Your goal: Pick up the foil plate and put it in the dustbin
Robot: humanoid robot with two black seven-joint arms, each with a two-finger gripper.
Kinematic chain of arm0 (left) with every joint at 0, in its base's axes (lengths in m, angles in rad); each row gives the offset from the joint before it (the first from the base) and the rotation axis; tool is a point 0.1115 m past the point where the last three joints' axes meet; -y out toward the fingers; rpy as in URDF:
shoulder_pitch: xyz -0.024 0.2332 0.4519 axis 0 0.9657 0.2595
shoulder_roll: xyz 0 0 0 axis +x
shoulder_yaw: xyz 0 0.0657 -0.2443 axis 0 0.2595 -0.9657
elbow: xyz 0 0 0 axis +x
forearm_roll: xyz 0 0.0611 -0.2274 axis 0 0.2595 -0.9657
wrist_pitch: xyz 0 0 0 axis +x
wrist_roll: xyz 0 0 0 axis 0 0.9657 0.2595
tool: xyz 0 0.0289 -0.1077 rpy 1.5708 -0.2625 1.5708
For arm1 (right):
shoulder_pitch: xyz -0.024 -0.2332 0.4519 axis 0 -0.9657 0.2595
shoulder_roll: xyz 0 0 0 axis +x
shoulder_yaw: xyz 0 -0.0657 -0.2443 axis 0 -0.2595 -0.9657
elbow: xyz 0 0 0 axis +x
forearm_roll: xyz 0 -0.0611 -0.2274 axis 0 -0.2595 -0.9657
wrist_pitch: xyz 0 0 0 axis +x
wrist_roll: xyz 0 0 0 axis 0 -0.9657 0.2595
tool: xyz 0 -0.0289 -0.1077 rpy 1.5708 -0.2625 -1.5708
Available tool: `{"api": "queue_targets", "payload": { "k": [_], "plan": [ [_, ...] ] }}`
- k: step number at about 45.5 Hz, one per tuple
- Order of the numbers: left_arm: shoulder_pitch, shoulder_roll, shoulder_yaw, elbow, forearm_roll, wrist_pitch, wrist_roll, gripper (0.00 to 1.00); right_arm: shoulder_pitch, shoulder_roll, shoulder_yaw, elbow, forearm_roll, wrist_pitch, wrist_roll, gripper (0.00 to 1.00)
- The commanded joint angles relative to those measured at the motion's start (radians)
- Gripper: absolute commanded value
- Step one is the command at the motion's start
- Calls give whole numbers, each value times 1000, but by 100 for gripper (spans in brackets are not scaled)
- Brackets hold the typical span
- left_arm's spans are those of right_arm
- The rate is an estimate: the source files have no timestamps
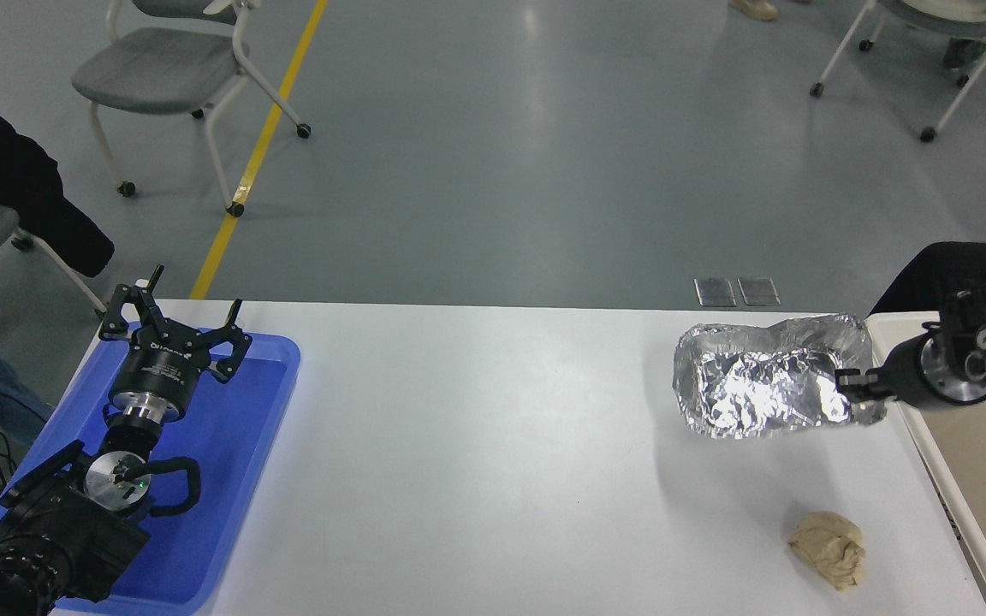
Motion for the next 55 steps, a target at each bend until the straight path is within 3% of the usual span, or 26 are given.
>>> {"api": "queue_targets", "payload": {
  "k": [1, 12, 33, 42, 55],
  "plan": [
    [0, 0, 0, 0, 0, 0, 0, 100, 429, 14, -245, 154, 86, 135, 0, 0],
    [0, 1, 0, -3, 0, 0, 0, 100, 601, 51, -265, 155, 99, 282, -11, 0],
    [1, 1, 0, 0, 0, 0, 0, 100, 644, 52, -328, 149, 108, 293, -13, 0],
    [0, 1, 0, 0, 0, 0, 0, 100, 626, -7, -391, 97, 74, 290, -13, 0],
    [0, 1, 0, 0, 0, 0, 0, 100, 470, -217, -362, -122, -163, 284, 1, 0]
  ]
}}
